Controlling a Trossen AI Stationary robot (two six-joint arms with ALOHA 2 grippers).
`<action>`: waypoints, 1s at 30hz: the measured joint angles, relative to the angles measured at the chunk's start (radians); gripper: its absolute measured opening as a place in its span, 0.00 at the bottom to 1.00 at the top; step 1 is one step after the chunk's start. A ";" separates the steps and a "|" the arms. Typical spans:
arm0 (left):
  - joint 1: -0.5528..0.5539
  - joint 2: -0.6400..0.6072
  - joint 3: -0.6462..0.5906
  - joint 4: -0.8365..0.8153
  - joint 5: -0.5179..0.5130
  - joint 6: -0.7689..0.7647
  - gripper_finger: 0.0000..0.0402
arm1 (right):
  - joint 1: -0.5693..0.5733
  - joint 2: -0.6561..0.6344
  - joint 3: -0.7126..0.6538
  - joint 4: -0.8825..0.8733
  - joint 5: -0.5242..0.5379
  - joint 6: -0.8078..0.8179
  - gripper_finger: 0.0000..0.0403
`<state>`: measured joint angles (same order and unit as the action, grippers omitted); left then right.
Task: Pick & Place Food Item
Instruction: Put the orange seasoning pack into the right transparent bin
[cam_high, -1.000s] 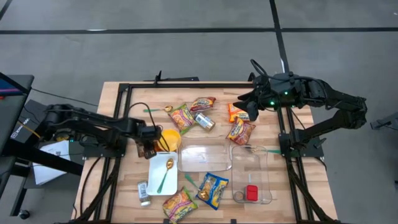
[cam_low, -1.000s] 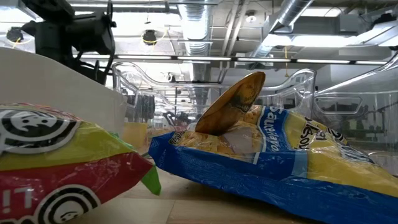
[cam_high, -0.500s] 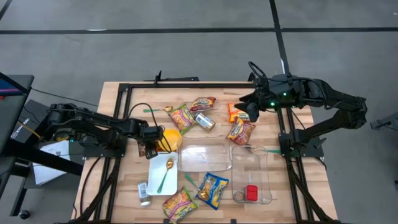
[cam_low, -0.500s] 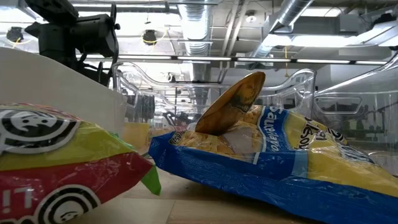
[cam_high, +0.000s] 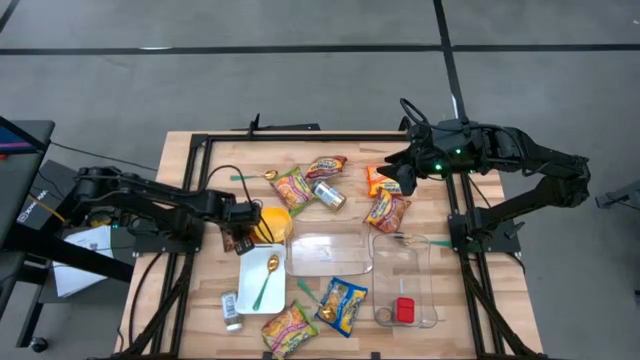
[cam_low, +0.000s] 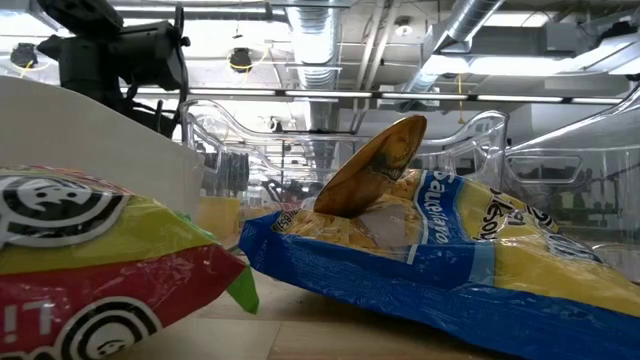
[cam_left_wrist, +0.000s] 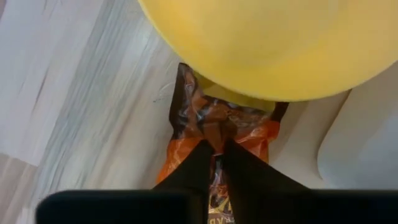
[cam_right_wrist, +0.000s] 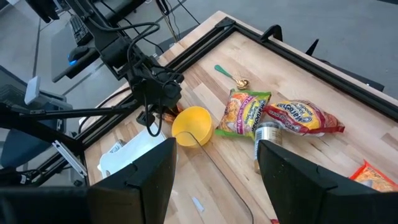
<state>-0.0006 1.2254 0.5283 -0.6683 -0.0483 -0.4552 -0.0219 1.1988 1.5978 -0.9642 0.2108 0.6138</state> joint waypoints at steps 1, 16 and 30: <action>0.000 -0.010 -0.001 -0.011 0.000 -0.005 0.04 | 0.000 0.000 0.000 0.000 0.000 0.001 0.54; 0.000 -0.139 -0.003 -0.110 0.001 -0.079 0.01 | 0.000 0.000 0.000 0.010 0.000 0.005 0.54; 0.000 -0.228 0.000 -0.170 0.040 -0.193 0.01 | 0.000 0.000 0.000 0.009 0.000 0.005 0.54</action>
<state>-0.0009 0.9975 0.5285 -0.8381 -0.0078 -0.6486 -0.0219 1.1988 1.5978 -0.9550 0.2111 0.6186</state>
